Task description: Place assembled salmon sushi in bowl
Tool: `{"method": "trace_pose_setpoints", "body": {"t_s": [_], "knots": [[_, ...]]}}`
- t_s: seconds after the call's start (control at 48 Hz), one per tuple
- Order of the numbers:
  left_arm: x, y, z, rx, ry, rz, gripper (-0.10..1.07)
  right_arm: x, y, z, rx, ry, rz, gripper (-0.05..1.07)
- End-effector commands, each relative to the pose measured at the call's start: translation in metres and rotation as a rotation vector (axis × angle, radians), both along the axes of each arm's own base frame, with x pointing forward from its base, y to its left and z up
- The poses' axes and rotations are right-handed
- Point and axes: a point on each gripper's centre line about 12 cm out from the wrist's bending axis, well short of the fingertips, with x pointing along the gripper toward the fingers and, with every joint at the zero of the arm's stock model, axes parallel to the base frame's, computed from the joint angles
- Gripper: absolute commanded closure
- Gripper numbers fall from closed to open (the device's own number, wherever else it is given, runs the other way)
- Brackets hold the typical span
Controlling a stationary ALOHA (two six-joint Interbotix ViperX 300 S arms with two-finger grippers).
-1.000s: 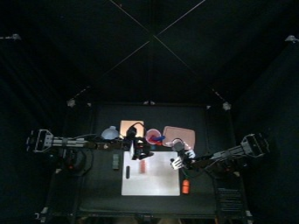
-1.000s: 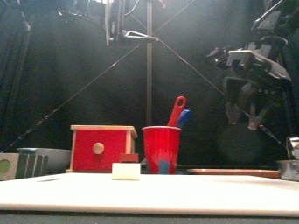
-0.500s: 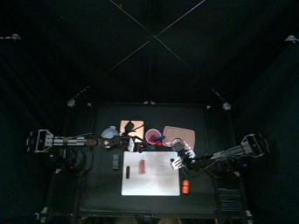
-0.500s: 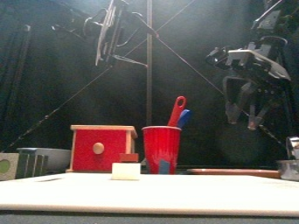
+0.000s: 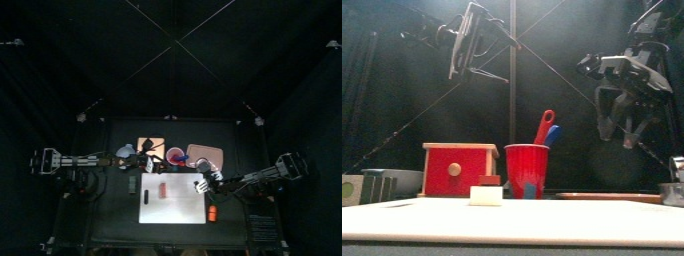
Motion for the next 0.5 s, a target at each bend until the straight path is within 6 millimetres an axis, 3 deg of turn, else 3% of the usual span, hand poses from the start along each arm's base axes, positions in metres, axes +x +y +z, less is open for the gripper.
{"method": "trace_pose_setpoints", "body": {"t_s": [0.0, 0.125, 0.333, 0.479], "knots": [[-0.001, -0.005, 0.009, 0.020, -0.020, -0.021, -0.03, 0.004, -0.002, 0.010, 0.007, -0.042, 0.003, 0.01], [-0.003, -0.006, 0.006, 0.044, -0.024, -0.009, -0.03, 0.005, -0.001, 0.009, 0.012, -0.049, 0.011, 0.01], [-0.018, 0.013, 0.011, -0.028, -0.111, 0.205, -0.03, 0.006, -0.001, 0.008, 0.012, -0.047, 0.010, 0.01], [-0.033, 0.015, 0.038, -0.027, -0.191, 0.225, -0.03, 0.005, -0.001, 0.008, 0.013, -0.047, 0.008, 0.01]]}}
